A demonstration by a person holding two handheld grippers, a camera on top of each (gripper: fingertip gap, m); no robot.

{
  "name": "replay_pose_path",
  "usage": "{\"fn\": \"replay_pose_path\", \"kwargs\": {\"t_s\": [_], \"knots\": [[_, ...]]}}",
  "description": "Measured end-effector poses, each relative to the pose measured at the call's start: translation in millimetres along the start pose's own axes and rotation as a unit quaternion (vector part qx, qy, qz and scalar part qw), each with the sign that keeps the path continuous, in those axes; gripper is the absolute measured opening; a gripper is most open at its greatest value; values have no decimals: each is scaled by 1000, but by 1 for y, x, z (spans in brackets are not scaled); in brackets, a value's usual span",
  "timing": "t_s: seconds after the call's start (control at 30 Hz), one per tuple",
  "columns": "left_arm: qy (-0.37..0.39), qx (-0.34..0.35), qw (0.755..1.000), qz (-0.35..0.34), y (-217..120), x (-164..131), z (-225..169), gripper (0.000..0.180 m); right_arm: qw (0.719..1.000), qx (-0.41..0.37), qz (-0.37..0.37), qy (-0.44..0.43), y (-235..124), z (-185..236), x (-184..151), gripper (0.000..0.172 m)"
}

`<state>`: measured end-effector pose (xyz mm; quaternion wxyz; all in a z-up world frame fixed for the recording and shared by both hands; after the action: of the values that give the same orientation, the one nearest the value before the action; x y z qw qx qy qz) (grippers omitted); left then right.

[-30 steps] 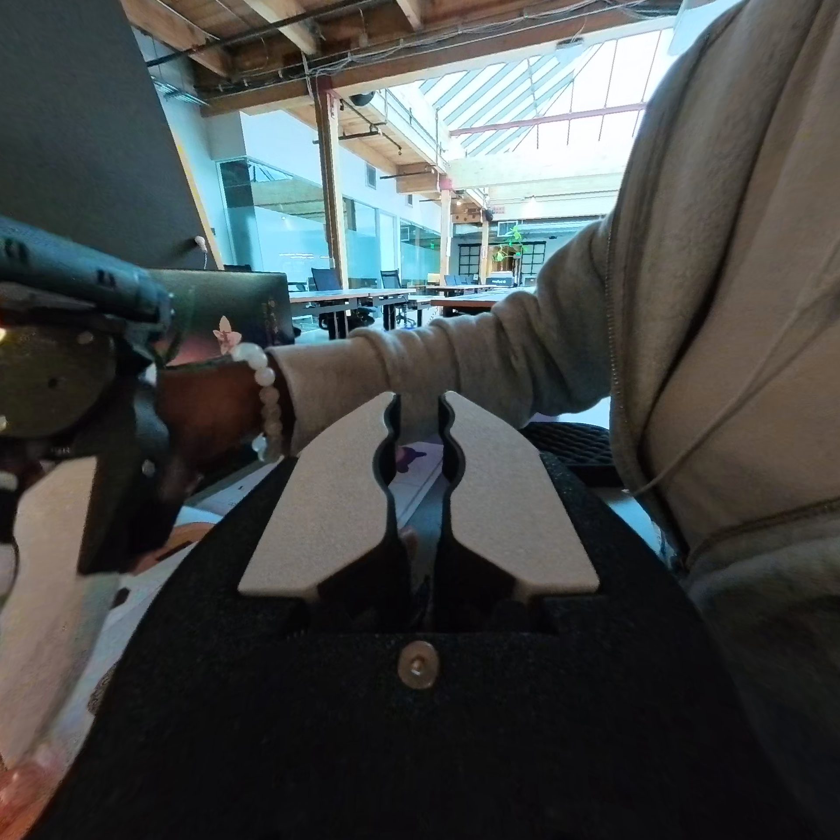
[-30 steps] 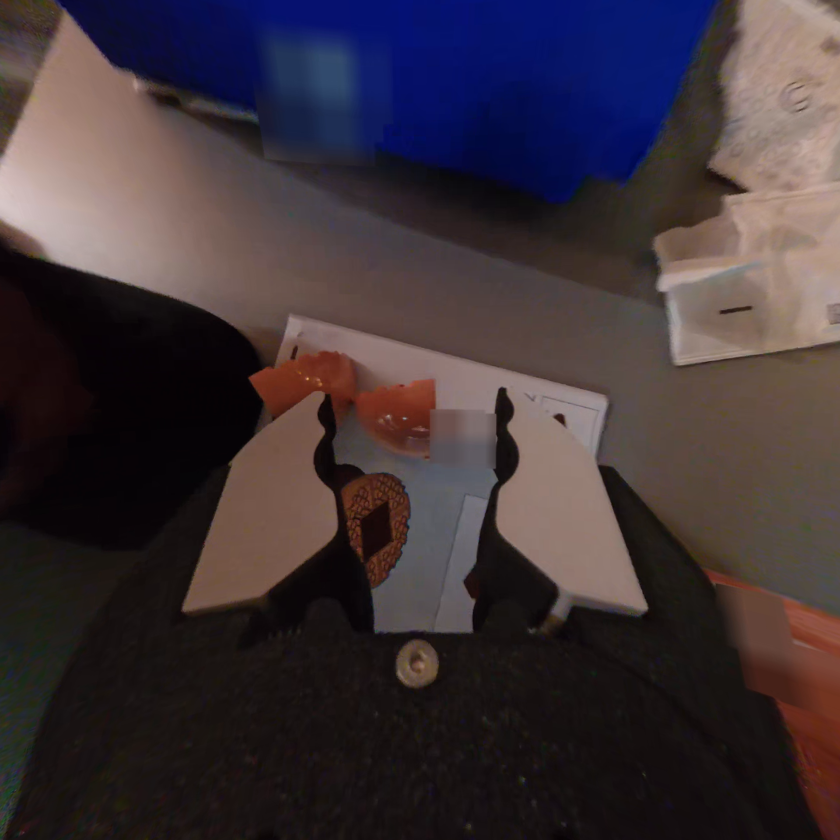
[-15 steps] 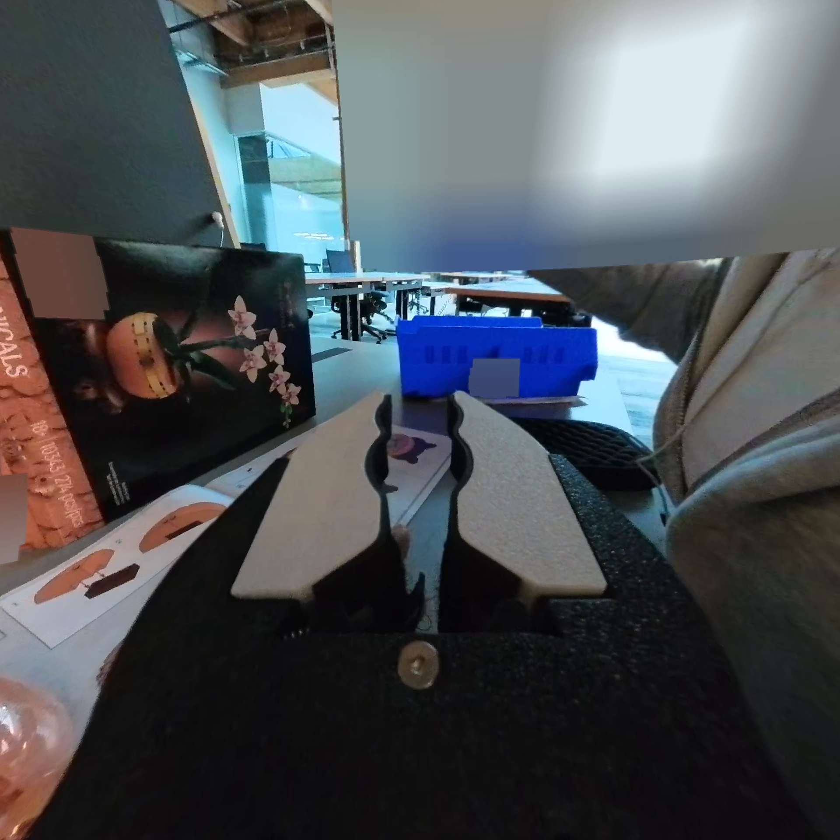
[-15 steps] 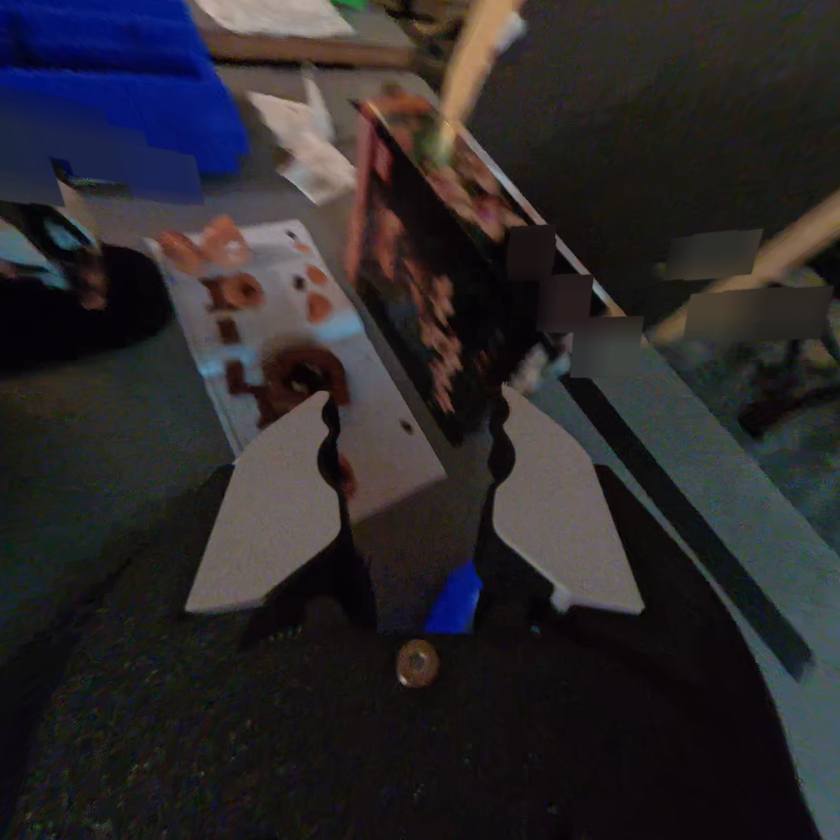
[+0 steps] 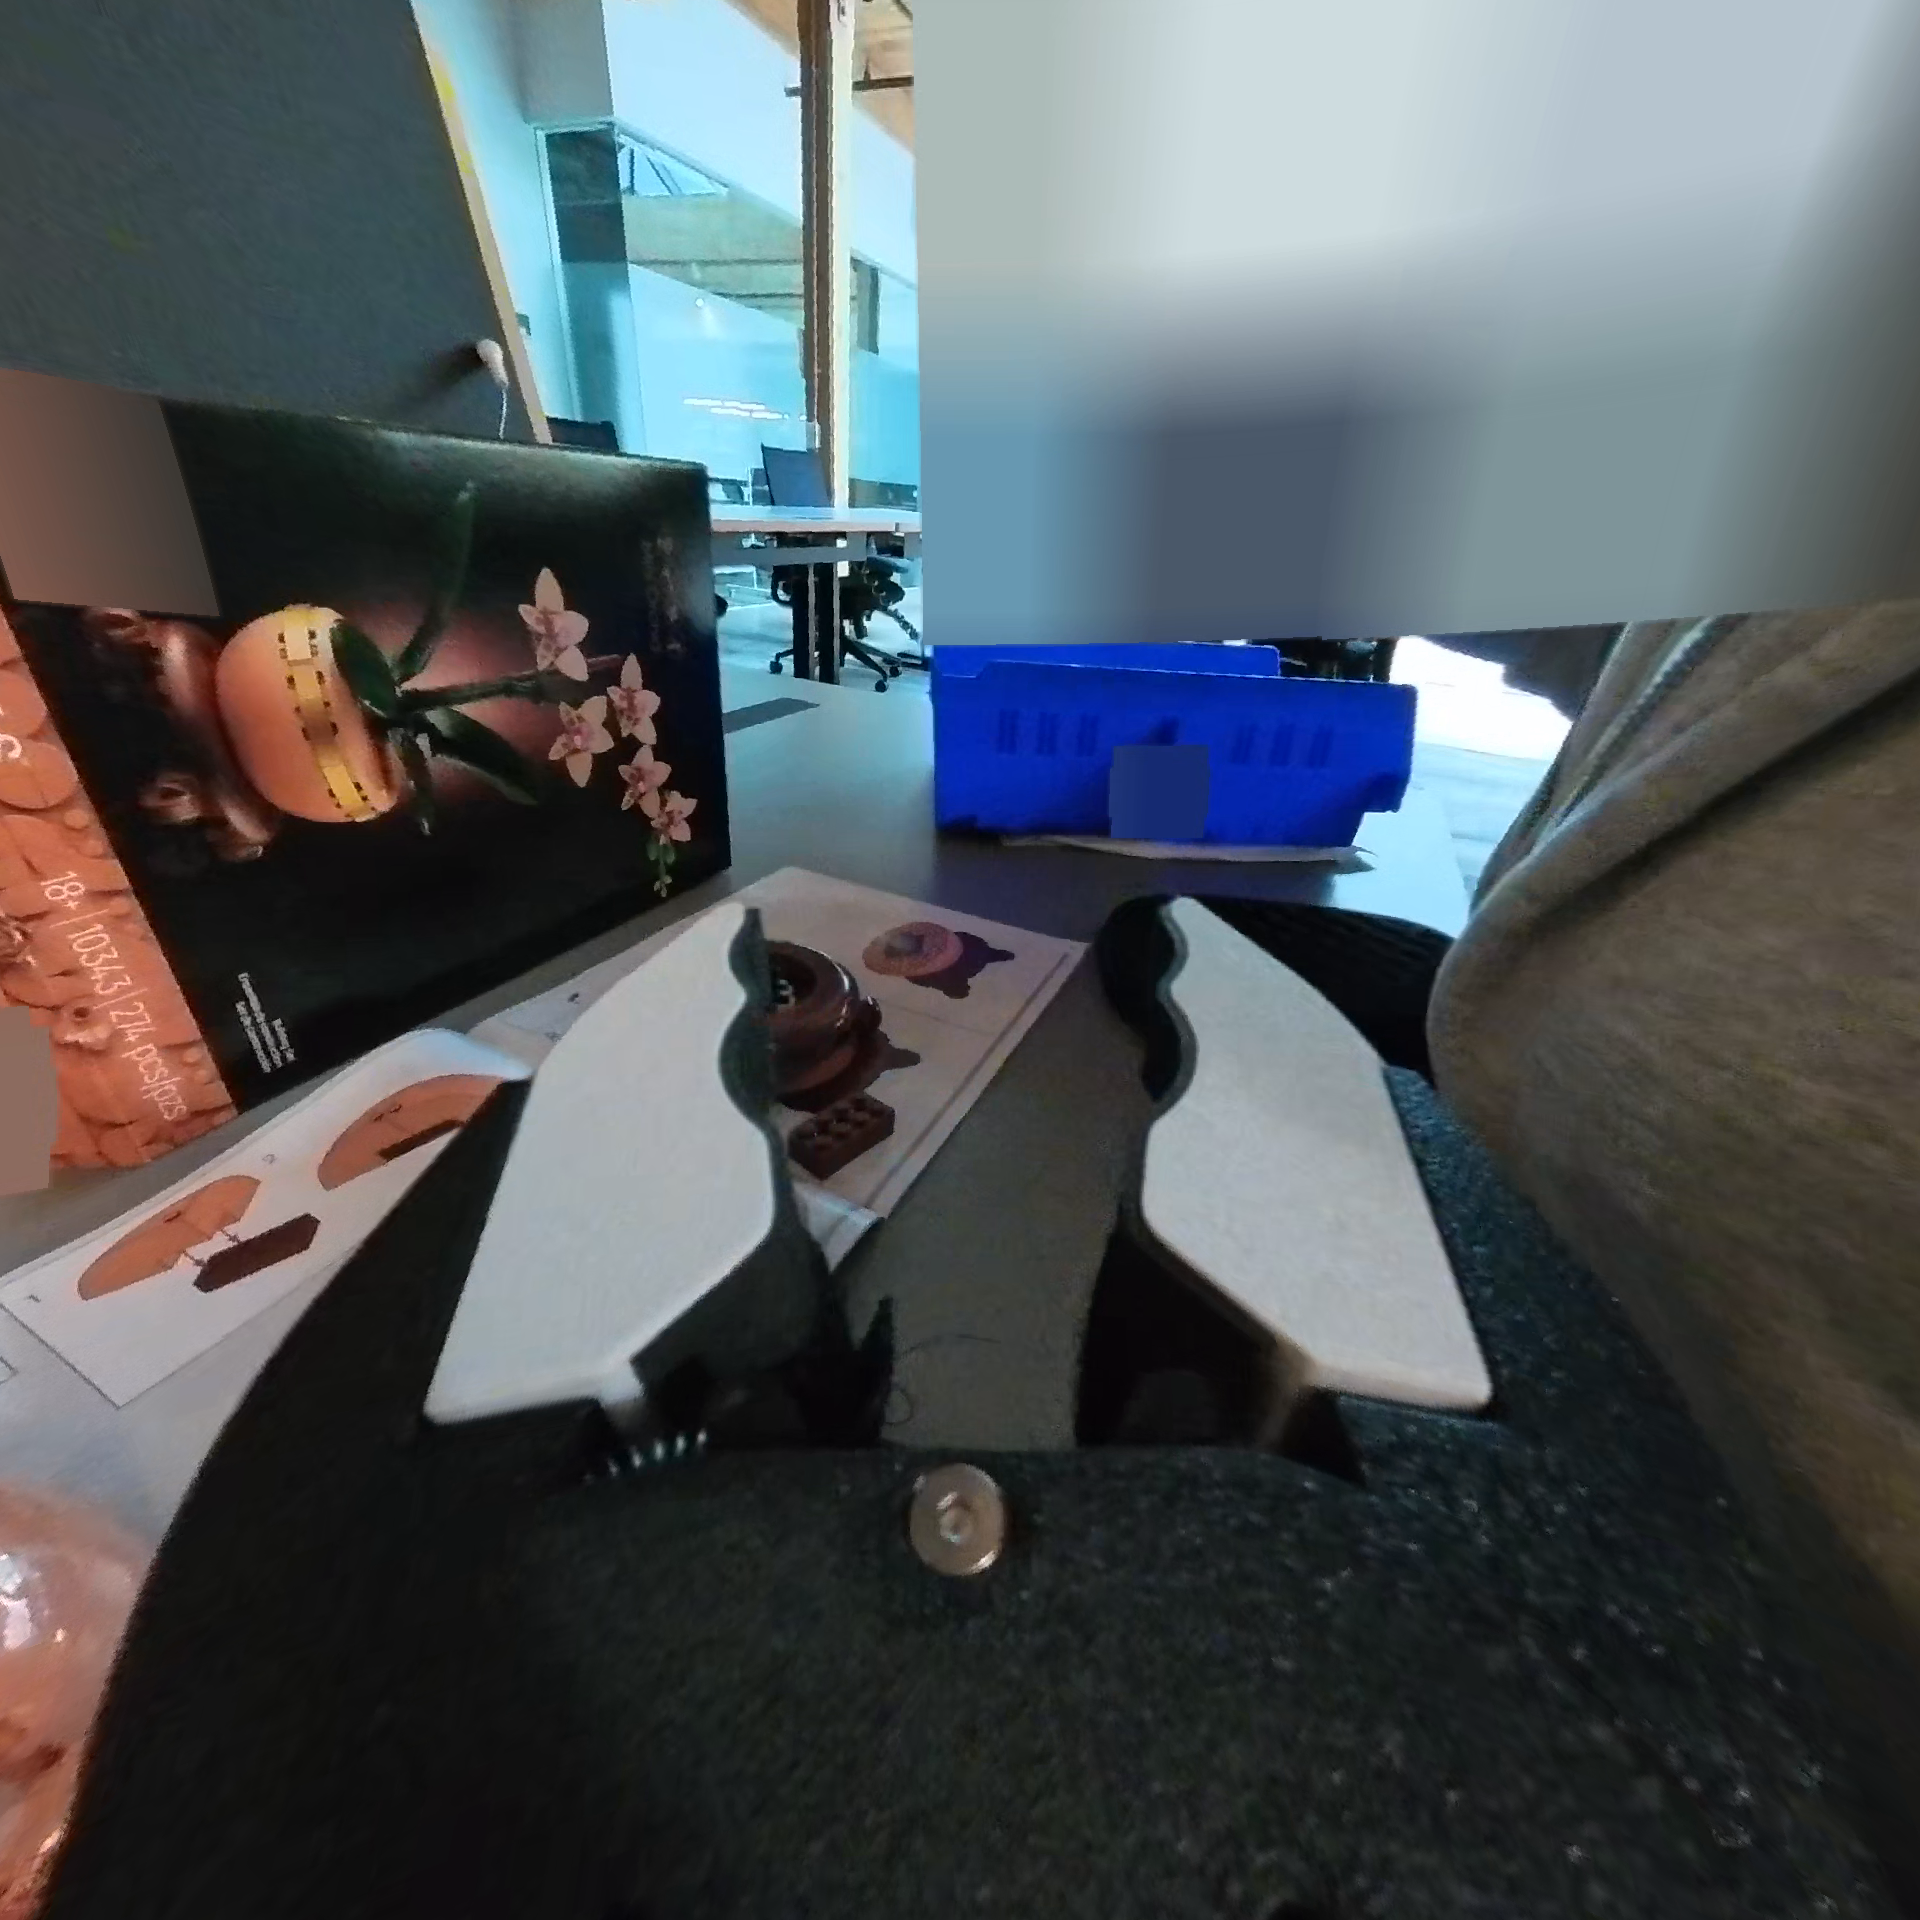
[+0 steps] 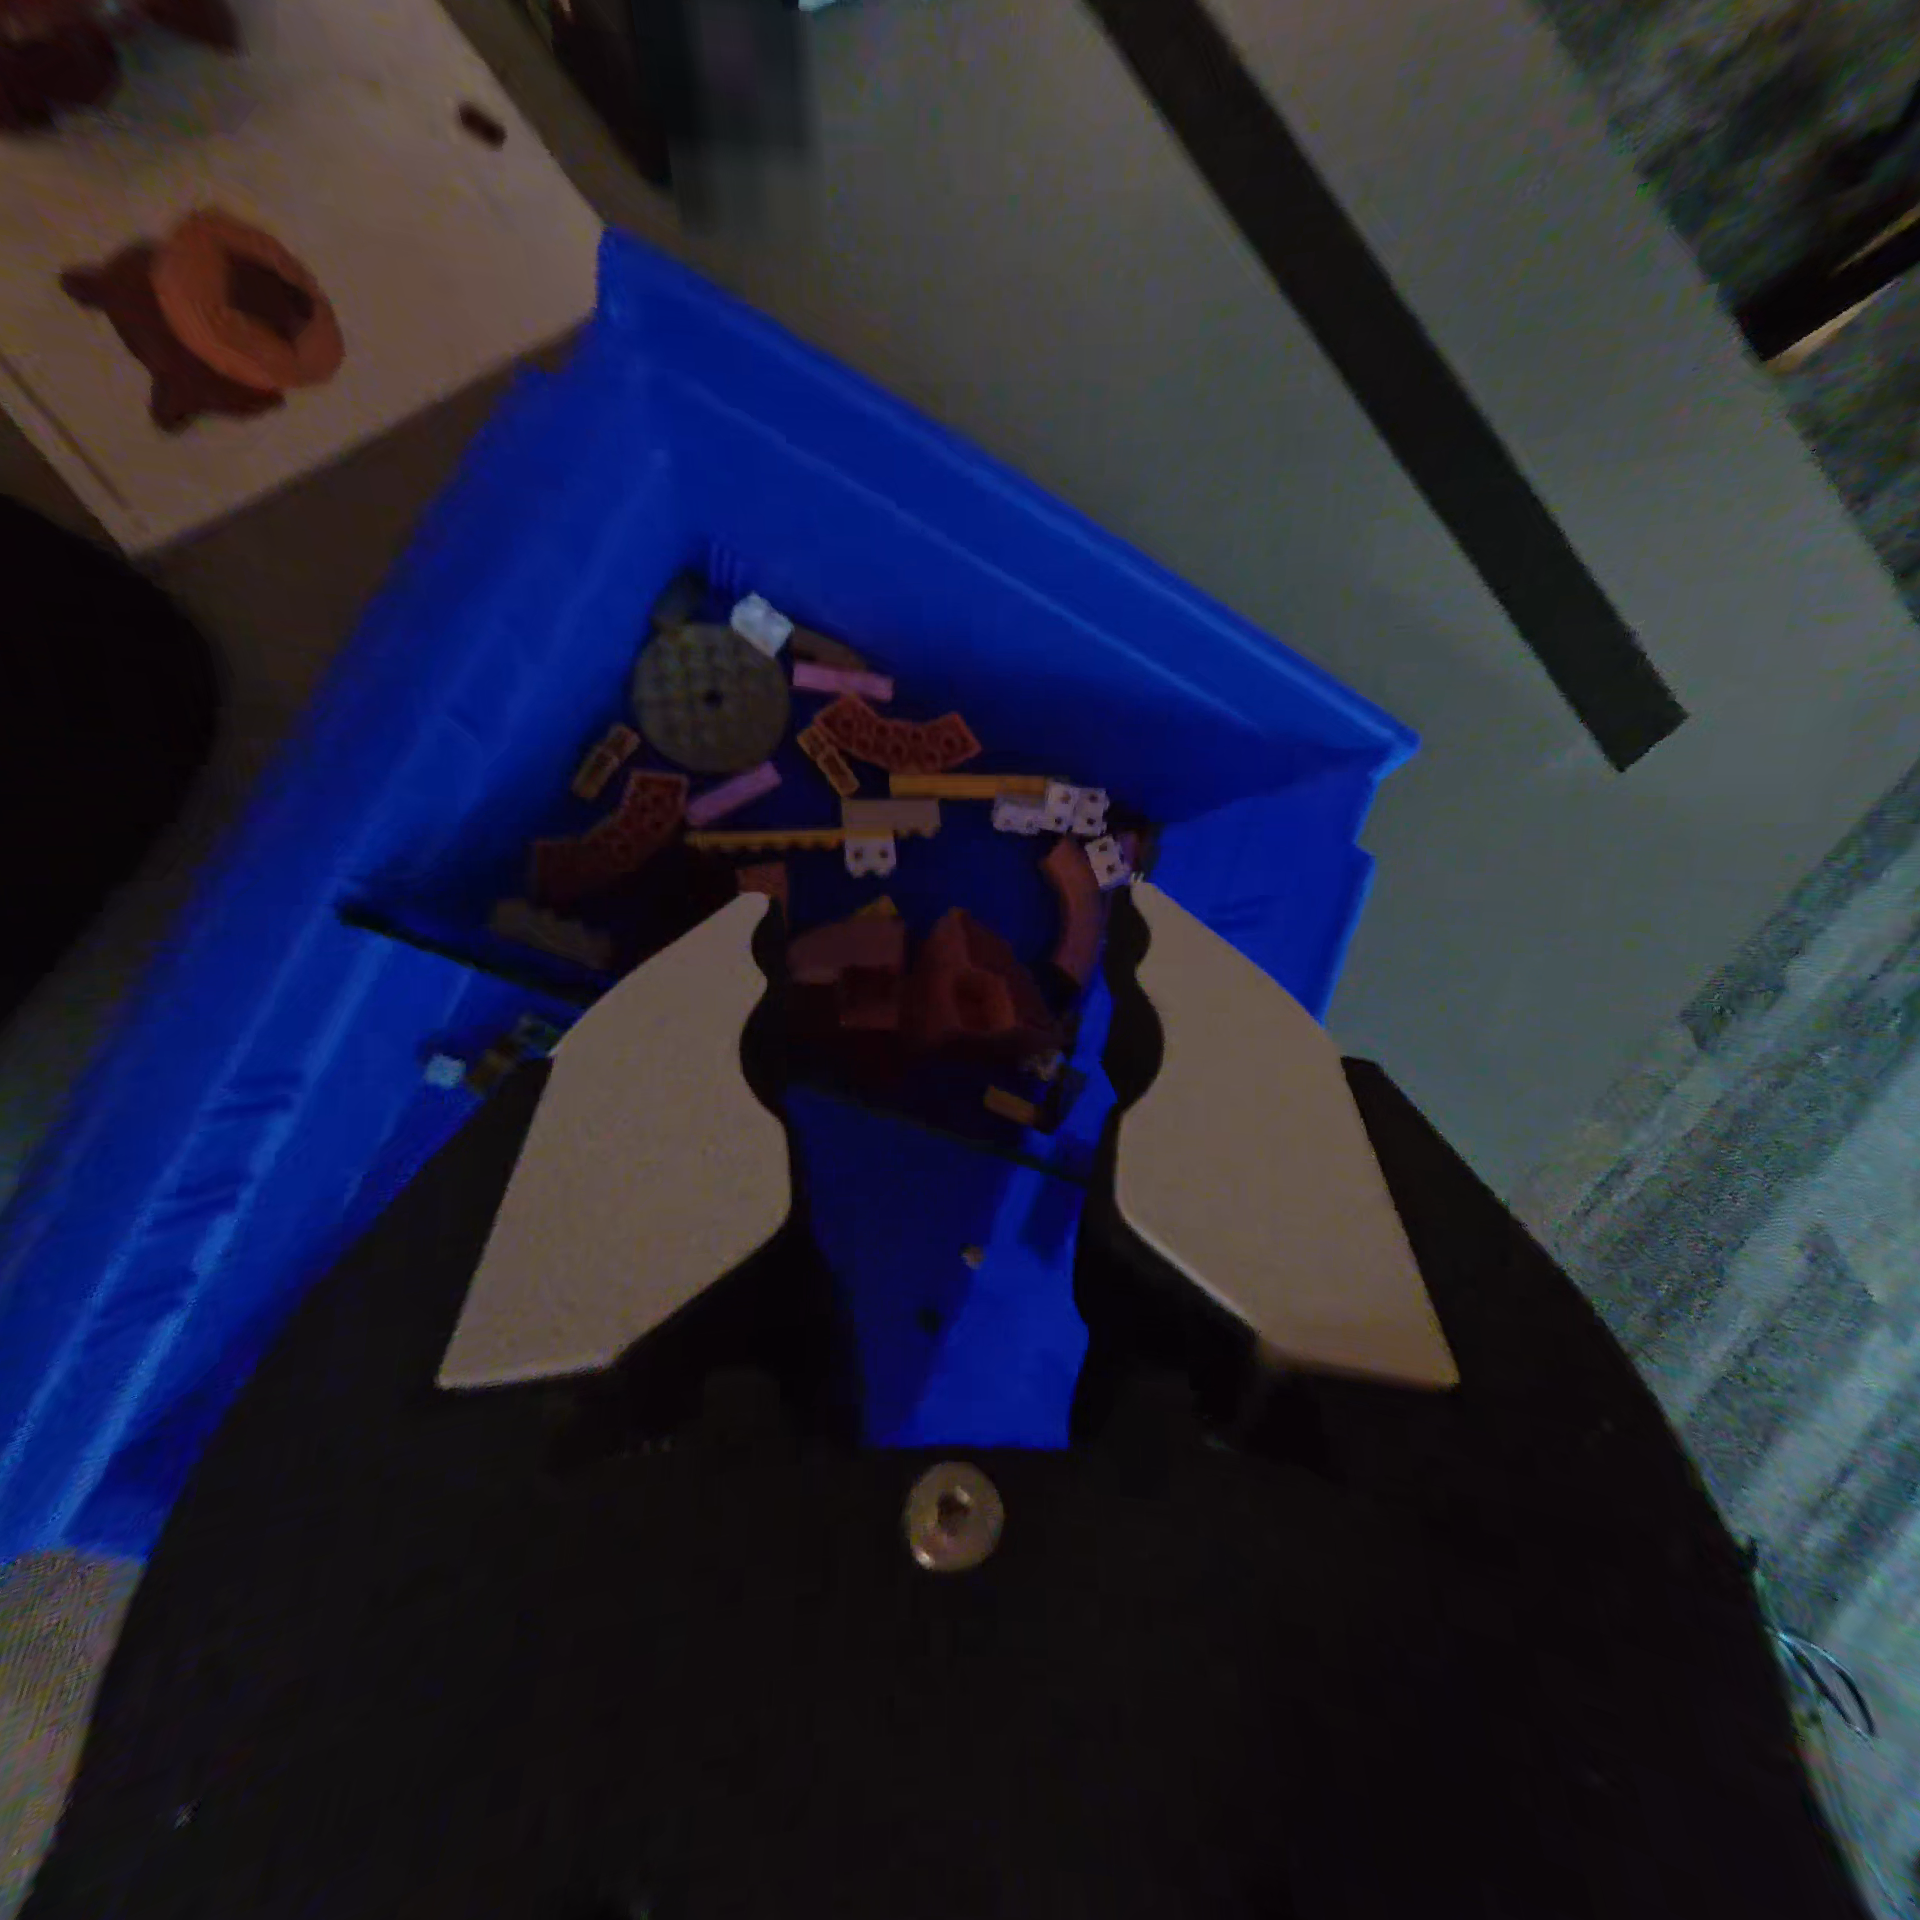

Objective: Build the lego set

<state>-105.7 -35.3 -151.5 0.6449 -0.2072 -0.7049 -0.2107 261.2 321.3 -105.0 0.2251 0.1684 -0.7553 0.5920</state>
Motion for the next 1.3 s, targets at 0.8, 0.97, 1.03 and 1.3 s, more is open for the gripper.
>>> {"fn": "replay_pose_path", "kwargs": {"t_s": [0.8,0.97,1.03,1.3], "knots": [[-23,18,998,54,8,-7,3,79,896,189,401,-28,103,-9,-43,63],[-18,13,999,34,5,-4,2,79,880,222,419,16,104,-10,-45,54],[-15,10,1000,25,3,-3,1,79,877,231,418,46,97,-9,-40,53],[-23,-3,1000,-1,-2,0,1,76,883,170,434,-57,90,-14,-43,59]]}}
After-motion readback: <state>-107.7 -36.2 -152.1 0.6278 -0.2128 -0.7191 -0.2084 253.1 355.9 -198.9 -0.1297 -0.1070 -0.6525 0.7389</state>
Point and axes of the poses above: each gripper's, where its closed fingertips meet, y out along the fingers, x out of its top, z = x × y across the jaws, the point moved 5 cm from there along -y, back along the fingers, and after that the axes turned 2 degrees about z, right-handed, at the moved point
